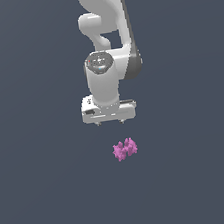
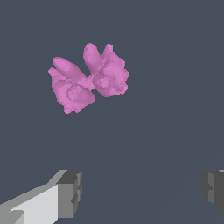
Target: Pick up the object and move it to a goal position.
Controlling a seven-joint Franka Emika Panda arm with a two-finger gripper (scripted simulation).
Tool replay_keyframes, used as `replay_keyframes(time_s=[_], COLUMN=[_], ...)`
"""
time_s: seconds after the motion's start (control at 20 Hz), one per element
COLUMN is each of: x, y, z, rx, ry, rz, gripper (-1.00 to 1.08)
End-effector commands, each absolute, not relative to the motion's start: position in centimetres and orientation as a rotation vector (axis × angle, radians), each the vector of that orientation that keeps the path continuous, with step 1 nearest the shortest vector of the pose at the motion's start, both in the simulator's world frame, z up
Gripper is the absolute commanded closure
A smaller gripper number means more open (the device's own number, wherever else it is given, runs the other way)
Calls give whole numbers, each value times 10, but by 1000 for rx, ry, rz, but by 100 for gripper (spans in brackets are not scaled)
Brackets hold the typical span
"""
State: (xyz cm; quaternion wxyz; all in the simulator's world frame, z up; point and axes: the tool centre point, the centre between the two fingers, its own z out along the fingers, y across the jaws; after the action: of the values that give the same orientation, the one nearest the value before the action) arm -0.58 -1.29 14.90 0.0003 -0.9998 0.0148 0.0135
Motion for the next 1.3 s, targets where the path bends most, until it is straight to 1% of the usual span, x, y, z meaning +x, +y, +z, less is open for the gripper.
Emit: replay_keyframes(time_s=[0.0,0.45,0.85,1.25], x=[-6,-11,-9,-1], y=[-13,16,16,17], z=[149,146,146,145], rx=[-3140,-3140,-3141,-3139], ry=[47,-90,-53,122], rz=[42,75,73,69], gripper=[-92,-92,-92,-92])
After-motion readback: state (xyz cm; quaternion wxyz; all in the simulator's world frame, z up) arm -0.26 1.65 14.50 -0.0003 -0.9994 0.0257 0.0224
